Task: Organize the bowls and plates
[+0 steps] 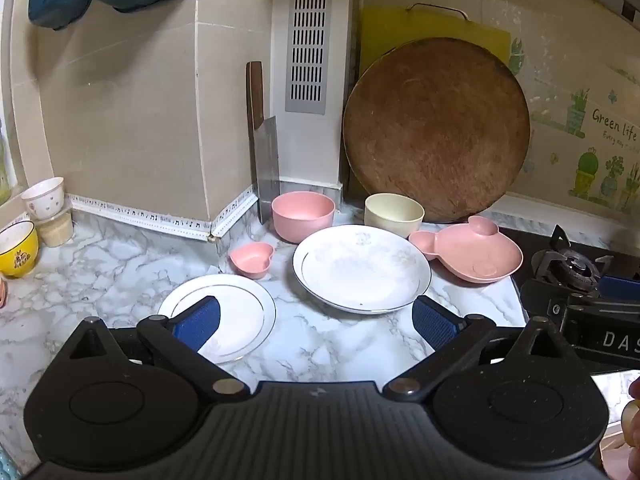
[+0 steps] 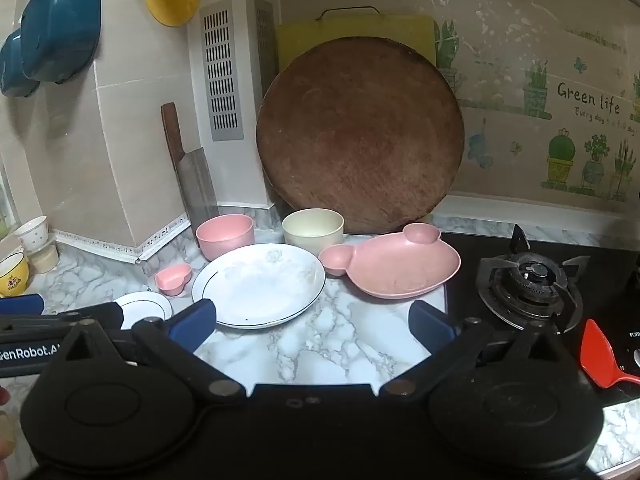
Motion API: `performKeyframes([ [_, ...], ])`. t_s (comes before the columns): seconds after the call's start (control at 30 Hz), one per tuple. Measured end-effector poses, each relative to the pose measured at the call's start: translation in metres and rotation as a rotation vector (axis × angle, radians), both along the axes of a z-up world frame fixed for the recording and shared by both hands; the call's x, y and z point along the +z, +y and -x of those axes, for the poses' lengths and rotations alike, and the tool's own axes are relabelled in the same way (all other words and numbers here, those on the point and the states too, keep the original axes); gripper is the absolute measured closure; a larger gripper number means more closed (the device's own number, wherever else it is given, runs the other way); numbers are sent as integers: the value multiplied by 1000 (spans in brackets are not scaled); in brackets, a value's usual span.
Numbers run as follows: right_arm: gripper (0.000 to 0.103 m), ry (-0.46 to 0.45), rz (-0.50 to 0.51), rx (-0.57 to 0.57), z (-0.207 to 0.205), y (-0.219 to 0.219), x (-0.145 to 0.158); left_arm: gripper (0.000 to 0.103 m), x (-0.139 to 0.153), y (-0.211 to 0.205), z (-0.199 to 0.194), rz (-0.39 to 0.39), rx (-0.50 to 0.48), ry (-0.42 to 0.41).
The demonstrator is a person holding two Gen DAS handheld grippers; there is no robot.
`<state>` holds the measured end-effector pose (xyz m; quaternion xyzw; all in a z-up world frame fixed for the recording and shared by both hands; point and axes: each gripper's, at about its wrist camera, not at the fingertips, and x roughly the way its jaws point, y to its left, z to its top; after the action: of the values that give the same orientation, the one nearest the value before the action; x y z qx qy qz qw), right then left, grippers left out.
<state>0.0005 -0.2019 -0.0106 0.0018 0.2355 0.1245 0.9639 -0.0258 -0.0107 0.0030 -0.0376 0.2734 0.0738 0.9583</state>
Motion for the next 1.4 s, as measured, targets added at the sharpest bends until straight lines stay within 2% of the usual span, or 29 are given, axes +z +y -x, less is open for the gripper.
performKeyframes([
  [0.37,0,18,-7,15,3,-9,3,0,0,-7,3,4,6,20],
  [0.77,0,-26,-15,54,3,-5,9,0,3,-10,7,4,10,22],
  [0.97,0,-4,-72,59,4,-8,8,0,4,-13,8,3,12,24],
  [1.07,0,40,-109,64,2,-12,8,0,4,-13,8,6,12,22],
  [1.4,0,54,-65,93,-1,-18,7,0,6,-22,6,12,27,40],
])
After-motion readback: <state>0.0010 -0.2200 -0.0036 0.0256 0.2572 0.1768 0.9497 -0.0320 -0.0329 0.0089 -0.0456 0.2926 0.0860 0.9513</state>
